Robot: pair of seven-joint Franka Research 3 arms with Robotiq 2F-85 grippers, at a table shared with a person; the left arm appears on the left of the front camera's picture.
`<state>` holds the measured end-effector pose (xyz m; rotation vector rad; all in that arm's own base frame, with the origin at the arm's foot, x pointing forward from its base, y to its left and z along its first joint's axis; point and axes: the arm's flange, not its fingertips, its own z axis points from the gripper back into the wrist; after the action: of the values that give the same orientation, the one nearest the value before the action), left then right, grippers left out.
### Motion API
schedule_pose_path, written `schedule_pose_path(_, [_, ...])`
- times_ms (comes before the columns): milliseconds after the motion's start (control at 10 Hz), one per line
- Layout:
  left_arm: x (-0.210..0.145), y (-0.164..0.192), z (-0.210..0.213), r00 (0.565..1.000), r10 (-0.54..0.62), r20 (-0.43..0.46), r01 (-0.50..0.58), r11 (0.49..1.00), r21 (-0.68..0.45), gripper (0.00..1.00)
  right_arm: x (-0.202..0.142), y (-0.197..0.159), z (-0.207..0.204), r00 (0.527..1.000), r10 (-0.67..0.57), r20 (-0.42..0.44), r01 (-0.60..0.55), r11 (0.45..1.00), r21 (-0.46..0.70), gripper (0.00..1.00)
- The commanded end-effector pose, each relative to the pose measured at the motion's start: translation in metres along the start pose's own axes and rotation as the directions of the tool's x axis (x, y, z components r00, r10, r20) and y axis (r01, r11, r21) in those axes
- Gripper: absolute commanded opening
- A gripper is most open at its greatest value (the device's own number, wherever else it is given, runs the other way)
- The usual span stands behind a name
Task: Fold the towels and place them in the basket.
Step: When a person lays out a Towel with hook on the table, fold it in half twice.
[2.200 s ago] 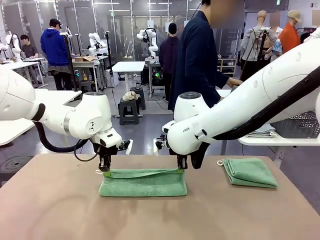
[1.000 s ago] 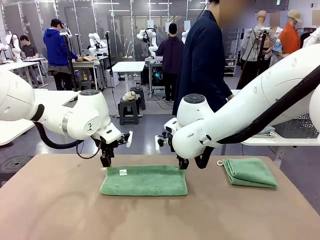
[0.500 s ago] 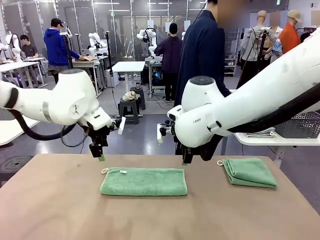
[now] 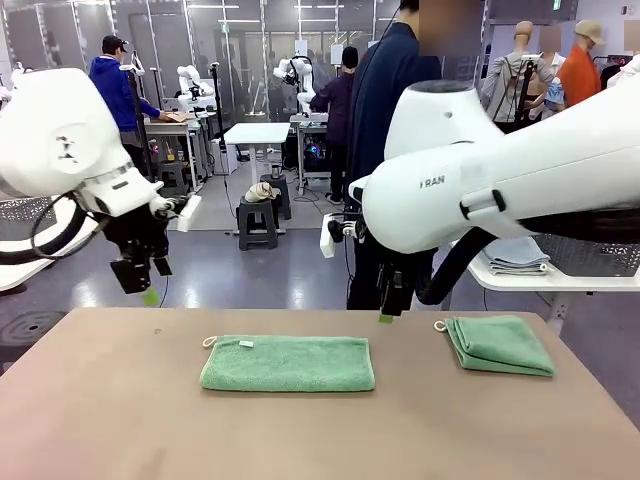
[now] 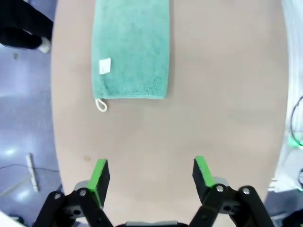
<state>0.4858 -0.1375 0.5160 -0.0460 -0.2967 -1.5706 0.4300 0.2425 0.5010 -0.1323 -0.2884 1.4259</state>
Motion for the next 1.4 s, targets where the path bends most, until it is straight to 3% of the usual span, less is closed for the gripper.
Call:
schedule_pose_path(0, [-0.030,-0.008,0.001,0.987,-0.005,0.162,0.004,1.000,0.010,0.89,-0.011,0.008,0.000,0.996,-0.080,0.025,0.080,0.997,0.004,0.82])
schedule_pose_path(200, [-0.083,-0.008,0.010,0.932,0.037,0.359,-0.043,0.999,0.009,0.89,-0.012,0.013,0.001,0.995,-0.096,0.029,0.096,0.995,0.015,0.82])
schedule_pose_path(400, [-0.134,-0.010,0.010,0.849,0.067,0.524,-0.080,0.997,0.002,0.89,-0.015,0.013,-0.001,0.994,-0.103,0.042,0.102,0.995,0.024,0.82])
schedule_pose_path(500, [-0.158,-0.012,0.007,0.805,0.081,0.588,-0.100,0.995,0.000,0.89,-0.017,0.011,-0.001,0.988,-0.136,0.067,0.134,0.990,0.034,0.82])
schedule_pose_path(600, [-0.172,-0.014,0.003,0.775,0.092,0.625,-0.118,0.993,0.001,0.89,-0.019,0.008,-0.002,0.966,-0.243,0.083,0.238,0.969,0.068,0.82])
schedule_pose_path(700, [-0.181,-0.015,-0.001,0.759,0.100,0.644,-0.132,0.991,0.002,0.89,-0.019,0.007,-0.003,0.902,-0.414,0.121,0.395,0.906,0.153,0.82])
schedule_pose_path(900, [-0.191,-0.017,-0.006,0.744,0.109,0.659,-0.157,0.988,0.013,0.89,-0.008,0.009,0.004,0.682,-0.711,0.172,0.693,0.704,0.158,0.82])
schedule_pose_path(1300, [-0.195,-0.017,-0.004,0.747,0.118,0.655,-0.187,0.982,0.037,0.89,0.002,0.023,0.016,0.370,-0.914,0.167,0.901,0.397,0.176,0.82])
